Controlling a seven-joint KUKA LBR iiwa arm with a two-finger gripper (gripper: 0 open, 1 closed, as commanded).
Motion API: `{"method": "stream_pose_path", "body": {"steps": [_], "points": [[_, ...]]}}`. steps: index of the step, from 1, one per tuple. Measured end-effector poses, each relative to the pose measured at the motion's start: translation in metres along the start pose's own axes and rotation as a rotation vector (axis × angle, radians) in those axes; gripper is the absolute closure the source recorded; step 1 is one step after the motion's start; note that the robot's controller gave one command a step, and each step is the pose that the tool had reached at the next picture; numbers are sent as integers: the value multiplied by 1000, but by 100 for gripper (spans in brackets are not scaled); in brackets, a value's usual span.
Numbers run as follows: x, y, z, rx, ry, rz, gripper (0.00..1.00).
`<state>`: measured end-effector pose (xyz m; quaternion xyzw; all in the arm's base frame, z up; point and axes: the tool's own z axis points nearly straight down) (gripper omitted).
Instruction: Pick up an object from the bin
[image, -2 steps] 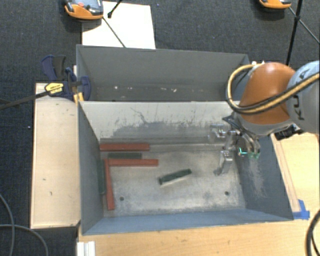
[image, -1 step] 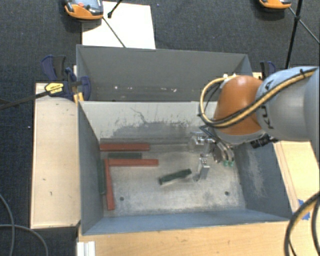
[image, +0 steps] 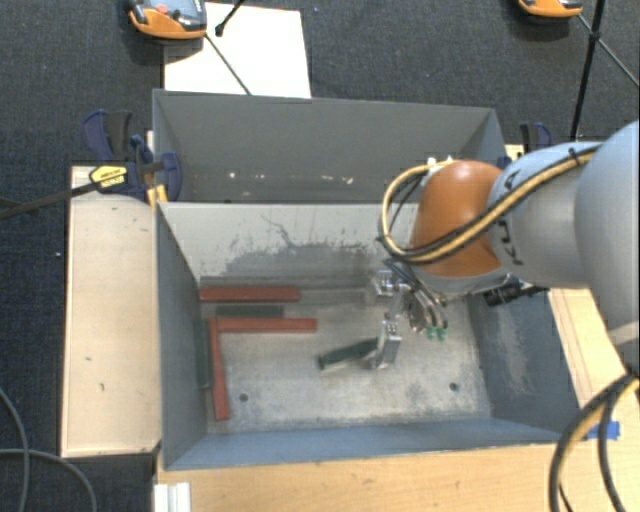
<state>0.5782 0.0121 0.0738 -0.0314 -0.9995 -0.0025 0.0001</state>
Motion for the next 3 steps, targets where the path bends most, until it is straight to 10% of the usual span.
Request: {"method": "stream_pose_path", "body": {"steps": [1,2,3], "points": [[32,32,3,4,-2,-205,100],[32,32,3,4,-2,-206,100],[35,28,-142,5,-5,-226,100]]}}
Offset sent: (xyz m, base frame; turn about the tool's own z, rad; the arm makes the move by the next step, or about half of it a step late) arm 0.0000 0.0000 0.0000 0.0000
